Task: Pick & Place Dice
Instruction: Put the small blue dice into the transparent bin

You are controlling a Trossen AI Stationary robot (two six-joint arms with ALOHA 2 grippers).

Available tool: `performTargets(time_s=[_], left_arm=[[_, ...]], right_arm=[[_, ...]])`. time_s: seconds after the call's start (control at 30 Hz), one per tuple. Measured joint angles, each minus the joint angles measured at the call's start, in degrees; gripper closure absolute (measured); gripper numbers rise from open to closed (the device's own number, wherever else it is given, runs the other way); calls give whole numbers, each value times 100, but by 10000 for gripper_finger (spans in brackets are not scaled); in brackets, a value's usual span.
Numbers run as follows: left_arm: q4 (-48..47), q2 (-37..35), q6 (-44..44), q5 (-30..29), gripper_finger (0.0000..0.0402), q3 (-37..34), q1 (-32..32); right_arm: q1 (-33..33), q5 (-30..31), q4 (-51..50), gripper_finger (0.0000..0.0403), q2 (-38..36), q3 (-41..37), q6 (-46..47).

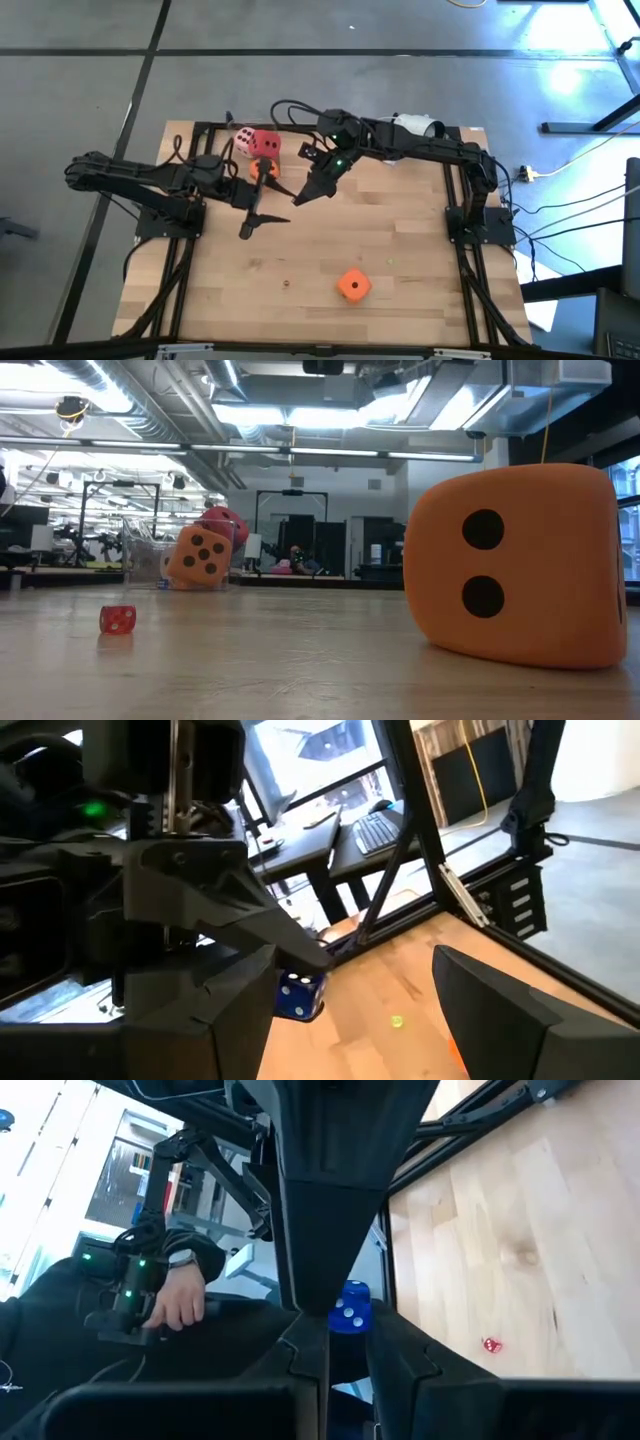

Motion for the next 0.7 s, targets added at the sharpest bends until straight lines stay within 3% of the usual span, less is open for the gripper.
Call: performTargets(time_s=[0.7], left_arm=[[168,90,-288,230,145,-4,19]], right_arm=[[186,2,55,358,0,-2,146]])
